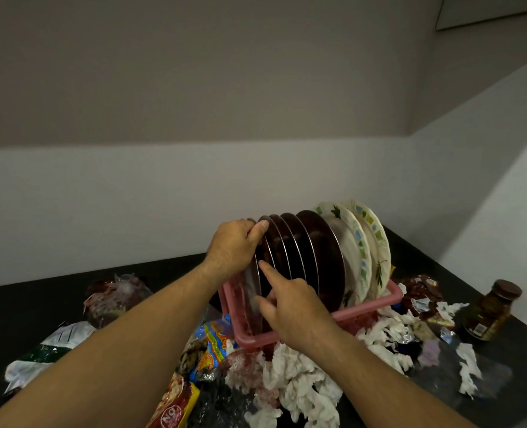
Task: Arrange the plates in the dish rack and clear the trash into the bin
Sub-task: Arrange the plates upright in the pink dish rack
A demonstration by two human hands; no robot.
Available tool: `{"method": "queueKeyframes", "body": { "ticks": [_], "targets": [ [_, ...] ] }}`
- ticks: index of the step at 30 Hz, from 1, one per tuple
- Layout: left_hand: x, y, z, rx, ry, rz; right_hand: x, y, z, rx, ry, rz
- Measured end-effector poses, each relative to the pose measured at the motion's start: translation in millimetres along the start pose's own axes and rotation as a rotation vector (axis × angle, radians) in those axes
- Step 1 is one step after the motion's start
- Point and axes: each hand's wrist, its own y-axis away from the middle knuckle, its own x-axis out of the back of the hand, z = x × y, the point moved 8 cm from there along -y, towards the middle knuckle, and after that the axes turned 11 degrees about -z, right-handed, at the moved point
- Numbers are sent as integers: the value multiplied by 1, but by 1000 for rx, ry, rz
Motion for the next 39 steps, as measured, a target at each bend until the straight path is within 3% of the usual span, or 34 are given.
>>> {"method": "queueKeyframes", "body": {
  "ticks": [18,27,32,39],
  "targets": [
    [3,9,-11,21,8,-18,2,-7,-3,-29,114,35],
    [-9,16,-8,6,19,-49,-8,1,5,-58,14,37],
    [-1,21,-3,-71,-88,-2,-10,2,7,-70,-45,21],
    [3,27,-3,-24,-53,-29,7,7,8,-13,-43,66]
  ]
}}
